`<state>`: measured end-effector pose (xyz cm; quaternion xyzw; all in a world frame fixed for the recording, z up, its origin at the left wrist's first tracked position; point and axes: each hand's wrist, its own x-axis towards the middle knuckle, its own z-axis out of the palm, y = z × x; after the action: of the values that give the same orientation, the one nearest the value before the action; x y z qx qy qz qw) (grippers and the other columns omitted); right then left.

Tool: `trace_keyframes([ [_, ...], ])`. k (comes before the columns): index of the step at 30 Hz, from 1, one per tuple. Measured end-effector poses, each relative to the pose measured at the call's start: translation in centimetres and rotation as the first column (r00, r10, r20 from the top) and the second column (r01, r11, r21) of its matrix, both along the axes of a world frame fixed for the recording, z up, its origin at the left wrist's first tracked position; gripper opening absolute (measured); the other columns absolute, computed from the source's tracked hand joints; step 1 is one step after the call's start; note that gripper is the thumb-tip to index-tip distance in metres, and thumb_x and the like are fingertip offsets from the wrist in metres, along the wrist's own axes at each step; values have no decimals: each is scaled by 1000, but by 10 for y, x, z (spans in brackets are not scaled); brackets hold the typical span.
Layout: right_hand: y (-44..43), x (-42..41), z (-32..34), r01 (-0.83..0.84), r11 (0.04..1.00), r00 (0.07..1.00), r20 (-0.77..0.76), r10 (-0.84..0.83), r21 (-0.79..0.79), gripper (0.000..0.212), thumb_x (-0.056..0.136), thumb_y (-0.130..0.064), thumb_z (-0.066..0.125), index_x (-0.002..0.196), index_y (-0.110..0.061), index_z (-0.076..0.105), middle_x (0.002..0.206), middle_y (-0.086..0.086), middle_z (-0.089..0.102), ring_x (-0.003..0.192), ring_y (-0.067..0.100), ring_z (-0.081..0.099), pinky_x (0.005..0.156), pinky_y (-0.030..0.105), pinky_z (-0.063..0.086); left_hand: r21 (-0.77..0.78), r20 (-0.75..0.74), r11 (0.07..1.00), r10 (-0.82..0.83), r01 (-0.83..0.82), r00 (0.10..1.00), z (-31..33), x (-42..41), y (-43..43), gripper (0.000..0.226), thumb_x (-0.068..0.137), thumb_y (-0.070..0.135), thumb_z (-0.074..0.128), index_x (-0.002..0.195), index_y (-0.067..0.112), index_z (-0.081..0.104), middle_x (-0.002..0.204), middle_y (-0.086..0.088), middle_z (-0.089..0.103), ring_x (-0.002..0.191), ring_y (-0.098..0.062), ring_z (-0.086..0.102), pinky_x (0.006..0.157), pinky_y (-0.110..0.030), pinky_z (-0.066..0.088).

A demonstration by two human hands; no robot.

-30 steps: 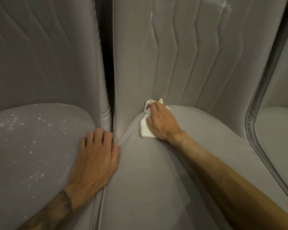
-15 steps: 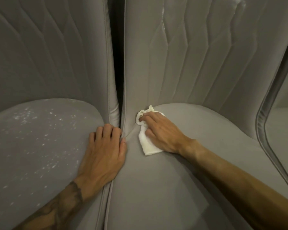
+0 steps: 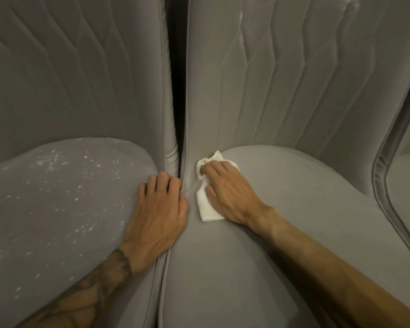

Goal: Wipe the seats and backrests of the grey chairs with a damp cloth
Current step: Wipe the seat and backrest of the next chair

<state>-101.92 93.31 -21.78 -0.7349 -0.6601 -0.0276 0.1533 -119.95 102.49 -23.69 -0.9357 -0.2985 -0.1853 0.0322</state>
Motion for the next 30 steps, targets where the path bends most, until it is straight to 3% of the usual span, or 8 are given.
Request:
trace_keyframes([
  [3, -11, 4, 0, -121, 993, 992, -41, 121, -7, 30, 93, -21, 41, 119, -13, 55, 124, 3, 55, 109, 22, 49, 102, 33, 37, 11, -5, 1000, 9, -9, 1000, 0, 0, 0, 23, 96, 29, 37, 103, 16, 53, 100, -9, 51, 88, -26, 45, 75, -43, 38],
  [8, 5, 2, 4, 49, 999, 999, -4, -49, 18, 21, 93, -14, 45, 110, -8, 54, 115, 9, 54, 103, 30, 50, 98, 40, 38, 20, -15, 1000, 1, 0, 1000, -1, -1, 0, 21, 97, 30, 35, 101, 16, 51, 99, -9, 48, 87, -25, 42, 74, -43, 39],
  [13, -14, -5, 0, -119, 992, 990, -76, 121, 33, 23, 91, -12, 51, 113, -10, 56, 119, 6, 56, 103, 20, 47, 96, 30, 35, 23, -12, 1000, -1, 1, 1000, 0, 2, 1, 22, 95, 29, 36, 101, 14, 52, 99, -10, 49, 86, -27, 44, 73, -44, 41],
  [17, 8, 42, 8, 123, 992, 992, -32, -124, -41, 22, 97, -15, 46, 115, -4, 53, 122, 14, 52, 106, 33, 48, 95, 43, 38, 16, 3, 1000, -11, 11, 1000, -1, 0, 1, 18, 95, 28, 38, 100, 16, 50, 99, -8, 47, 86, -25, 41, 74, -43, 38],
  [20, 23, 39, 2, 280, 960, 960, 14, -280, -7, 24, 96, -14, 43, 114, -1, 53, 118, 16, 52, 108, 34, 48, 98, 41, 35, 9, -2, 1000, -8, 8, 1000, 1, 0, 0, 20, 95, 29, 36, 101, 16, 50, 100, -8, 46, 87, -25, 40, 74, -43, 39],
  [24, 9, 7, -6, 103, 993, 995, -14, -102, 66, 23, 92, -16, 44, 108, -4, 54, 108, 14, 54, 96, 33, 50, 94, 44, 40, 8, -7, 1000, 0, 0, 1000, 1, 1, -2, 23, 94, 29, 35, 100, 15, 51, 100, -10, 49, 87, -28, 45, 74, -47, 42],
  [27, -8, 13, -2, -68, 997, 997, -37, 70, 32, 21, 94, -18, 46, 111, -9, 54, 114, 8, 55, 99, 26, 49, 94, 36, 40, -9, -4, 1000, -5, 5, 1000, 0, 3, -1, 25, 94, 29, 36, 102, 14, 53, 100, -10, 51, 87, -28, 46, 74, -47, 43],
  [30, 2, 37, 6, 82, 996, 995, -64, -81, 18, 24, 97, -17, 47, 119, -8, 54, 122, 9, 54, 106, 28, 50, 93, 35, 36, 1, -7, 1000, -3, 3, 1000, 3, 2, 0, 23, 92, 27, 38, 102, 14, 54, 98, -11, 51, 86, -28, 45, 73, -46, 42],
])
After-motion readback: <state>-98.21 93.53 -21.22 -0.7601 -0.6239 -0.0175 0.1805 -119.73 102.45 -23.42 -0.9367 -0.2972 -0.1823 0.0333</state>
